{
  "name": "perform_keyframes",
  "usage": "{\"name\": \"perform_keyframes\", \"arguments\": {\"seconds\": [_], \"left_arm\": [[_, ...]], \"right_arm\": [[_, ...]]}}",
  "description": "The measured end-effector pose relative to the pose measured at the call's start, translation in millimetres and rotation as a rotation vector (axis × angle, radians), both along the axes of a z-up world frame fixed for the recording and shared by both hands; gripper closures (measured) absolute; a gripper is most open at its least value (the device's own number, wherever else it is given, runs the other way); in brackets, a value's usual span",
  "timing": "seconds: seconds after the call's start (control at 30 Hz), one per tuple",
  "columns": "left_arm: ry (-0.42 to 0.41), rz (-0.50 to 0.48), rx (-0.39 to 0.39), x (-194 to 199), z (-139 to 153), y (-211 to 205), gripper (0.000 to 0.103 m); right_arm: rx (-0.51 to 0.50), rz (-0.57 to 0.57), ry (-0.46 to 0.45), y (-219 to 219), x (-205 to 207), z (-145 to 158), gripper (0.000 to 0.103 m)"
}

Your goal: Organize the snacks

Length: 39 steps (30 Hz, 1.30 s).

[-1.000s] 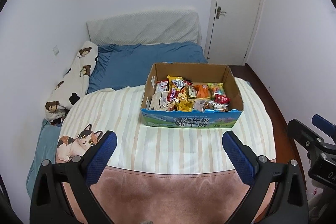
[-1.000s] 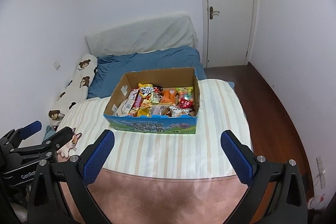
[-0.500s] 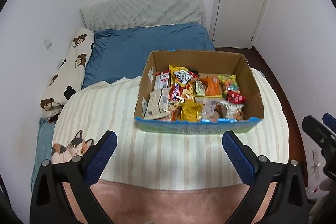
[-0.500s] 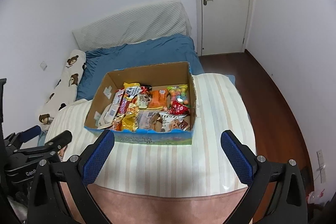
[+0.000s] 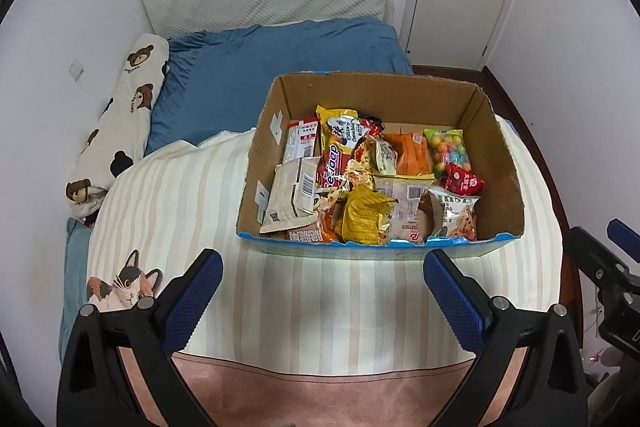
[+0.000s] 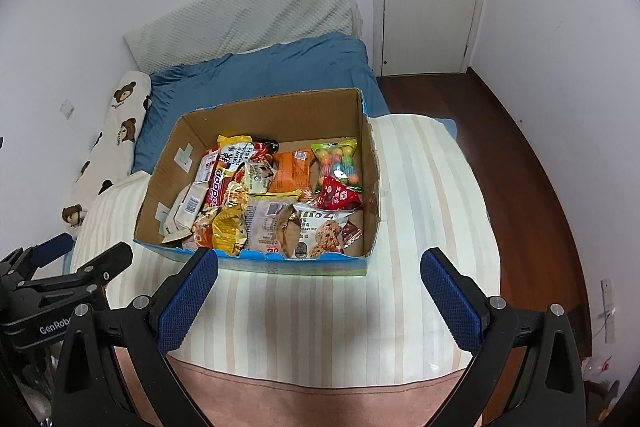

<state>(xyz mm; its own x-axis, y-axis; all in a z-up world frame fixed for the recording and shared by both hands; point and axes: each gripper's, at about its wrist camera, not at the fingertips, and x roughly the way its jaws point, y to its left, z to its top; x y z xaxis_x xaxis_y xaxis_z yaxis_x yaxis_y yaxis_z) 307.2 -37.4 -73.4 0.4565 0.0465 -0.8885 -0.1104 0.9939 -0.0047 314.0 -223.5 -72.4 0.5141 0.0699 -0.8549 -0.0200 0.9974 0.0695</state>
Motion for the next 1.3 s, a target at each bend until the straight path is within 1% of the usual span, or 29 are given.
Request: {"name": "perform_keyframes", "arguments": {"seconds": [0.13,0.5,1.3], "left_arm": [[0.016,-0.004,-0.008,4.1,-4.9,-0.3,0.000],[0.026,0.003,-0.032,6.6,-7.7,1.9,0.000],[0.022,-0.012,-0.029,4.4,-5.8,-2.9,0.000]], "right_arm": [[0.000,-0.004,0.009,0.3,3.7,-3.7,0.000],[0.007,-0.011,0.028,-0.4,2.8,-7.9,0.000],[-0.012,-0.006,0.038,-1.7,-2.4,-10.1,0.000]]}}
